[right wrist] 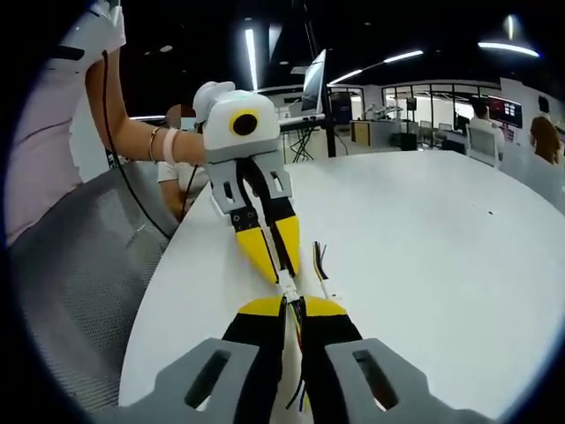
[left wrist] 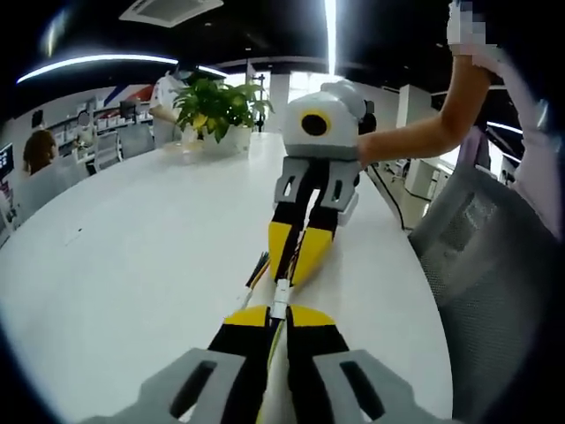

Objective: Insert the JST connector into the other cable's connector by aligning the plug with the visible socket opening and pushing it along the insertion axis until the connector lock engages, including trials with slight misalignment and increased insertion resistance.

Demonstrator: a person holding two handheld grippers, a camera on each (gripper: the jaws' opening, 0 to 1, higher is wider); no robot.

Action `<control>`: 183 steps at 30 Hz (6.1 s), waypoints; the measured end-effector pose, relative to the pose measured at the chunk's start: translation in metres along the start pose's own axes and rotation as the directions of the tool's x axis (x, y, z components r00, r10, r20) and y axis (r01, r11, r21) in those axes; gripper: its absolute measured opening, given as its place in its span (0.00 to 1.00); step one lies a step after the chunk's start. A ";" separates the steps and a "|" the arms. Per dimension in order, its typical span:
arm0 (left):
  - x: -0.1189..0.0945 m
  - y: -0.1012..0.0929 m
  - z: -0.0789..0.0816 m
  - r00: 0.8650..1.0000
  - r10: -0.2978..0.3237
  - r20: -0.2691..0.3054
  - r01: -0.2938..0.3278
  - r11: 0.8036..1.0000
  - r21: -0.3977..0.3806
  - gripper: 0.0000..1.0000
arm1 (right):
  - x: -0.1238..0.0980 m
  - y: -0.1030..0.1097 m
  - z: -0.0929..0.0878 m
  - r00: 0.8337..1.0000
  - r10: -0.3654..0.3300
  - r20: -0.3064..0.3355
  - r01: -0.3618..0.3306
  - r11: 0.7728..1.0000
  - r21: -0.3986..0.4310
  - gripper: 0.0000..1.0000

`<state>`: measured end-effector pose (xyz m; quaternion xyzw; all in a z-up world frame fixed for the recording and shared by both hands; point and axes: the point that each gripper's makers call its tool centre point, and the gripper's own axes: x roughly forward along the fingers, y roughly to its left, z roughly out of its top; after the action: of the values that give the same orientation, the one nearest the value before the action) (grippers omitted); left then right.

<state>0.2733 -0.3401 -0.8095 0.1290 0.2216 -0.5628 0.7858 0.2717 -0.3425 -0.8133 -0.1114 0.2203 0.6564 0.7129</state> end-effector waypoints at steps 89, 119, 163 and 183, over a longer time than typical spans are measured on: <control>0.017 0.006 -0.030 0.987 -0.061 -0.150 0.084 0.985 0.148 0.00 | 0.020 -0.006 -0.026 0.995 -0.102 -0.014 0.102 0.994 0.025 0.04; -0.032 0.005 -0.002 0.988 0.132 -0.073 -0.134 0.991 -0.019 0.25 | -0.001 0.011 -0.005 0.976 -0.216 0.020 0.211 0.968 0.137 0.14; -0.110 -0.067 0.031 0.912 0.407 -0.041 -0.399 0.863 -0.309 0.85 | -0.071 0.091 0.029 0.896 -0.443 -0.039 0.423 0.822 0.382 0.58; -0.123 -0.082 0.005 0.896 0.434 -0.098 -0.433 0.802 -0.410 0.90 | -0.076 0.108 0.009 0.880 -0.459 -0.126 0.465 0.775 0.427 0.60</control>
<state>0.1644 -0.2680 -0.7408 0.0032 0.3022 -0.3071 0.9024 0.1639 -0.3938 -0.7560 -0.0005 0.3354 0.3925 0.8564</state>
